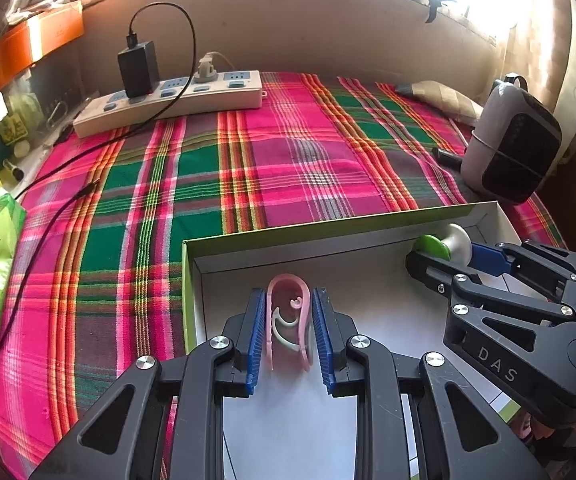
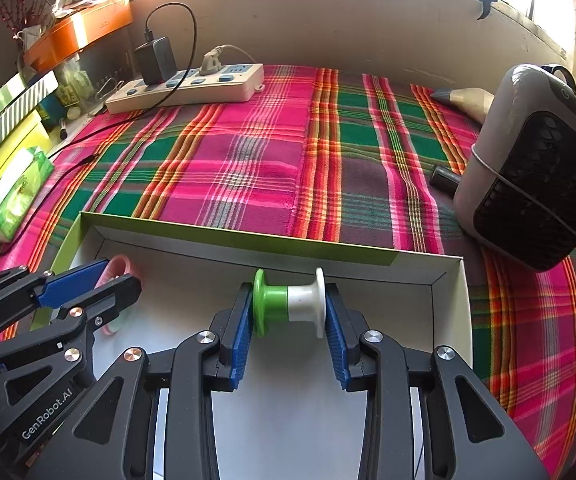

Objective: Organize objects
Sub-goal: 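Carry the spool in right tool into the box while left tool carries the clip, then open right tool to drop the spool in the box while left tool releases the clip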

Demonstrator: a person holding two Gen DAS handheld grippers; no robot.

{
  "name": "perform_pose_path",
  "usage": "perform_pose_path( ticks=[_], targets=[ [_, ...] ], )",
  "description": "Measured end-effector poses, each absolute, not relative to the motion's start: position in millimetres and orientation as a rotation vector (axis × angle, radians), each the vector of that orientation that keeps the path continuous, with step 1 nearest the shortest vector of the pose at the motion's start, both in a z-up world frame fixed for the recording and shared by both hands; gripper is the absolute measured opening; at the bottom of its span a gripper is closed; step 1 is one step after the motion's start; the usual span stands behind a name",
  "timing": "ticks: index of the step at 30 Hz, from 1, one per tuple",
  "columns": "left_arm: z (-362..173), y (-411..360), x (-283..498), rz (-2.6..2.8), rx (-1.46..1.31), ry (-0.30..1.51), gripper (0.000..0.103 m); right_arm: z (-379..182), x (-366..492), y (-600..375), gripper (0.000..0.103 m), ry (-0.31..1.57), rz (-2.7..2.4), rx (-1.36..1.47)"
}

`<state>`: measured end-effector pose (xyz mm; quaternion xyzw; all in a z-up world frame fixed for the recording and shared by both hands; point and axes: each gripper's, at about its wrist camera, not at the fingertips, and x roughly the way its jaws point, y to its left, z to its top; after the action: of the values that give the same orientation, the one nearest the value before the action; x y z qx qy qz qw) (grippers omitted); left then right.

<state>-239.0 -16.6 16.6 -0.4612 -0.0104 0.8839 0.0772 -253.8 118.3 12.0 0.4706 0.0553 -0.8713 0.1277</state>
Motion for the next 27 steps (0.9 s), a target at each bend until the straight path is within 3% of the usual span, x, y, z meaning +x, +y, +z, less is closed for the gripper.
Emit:
perform_pose_path(
  ticks=[16, 18, 27],
  targets=[
    [16.3, -17.2, -239.5, 2.661, -1.382, -0.028, 0.023, 11.0, -255.1, 117.2, 0.036, 0.165, -2.547, 1.374],
    [16.6, -16.8, -239.5, 2.660, -1.381, -0.030, 0.026, 11.0, -254.7, 117.6, 0.044, 0.162, -2.548, 1.375],
    [21.0, -19.2, -234.3, 2.667, -1.369, -0.027, 0.032, 11.7, -252.2, 119.9, 0.054, 0.140, -2.554, 1.377]
  ],
)
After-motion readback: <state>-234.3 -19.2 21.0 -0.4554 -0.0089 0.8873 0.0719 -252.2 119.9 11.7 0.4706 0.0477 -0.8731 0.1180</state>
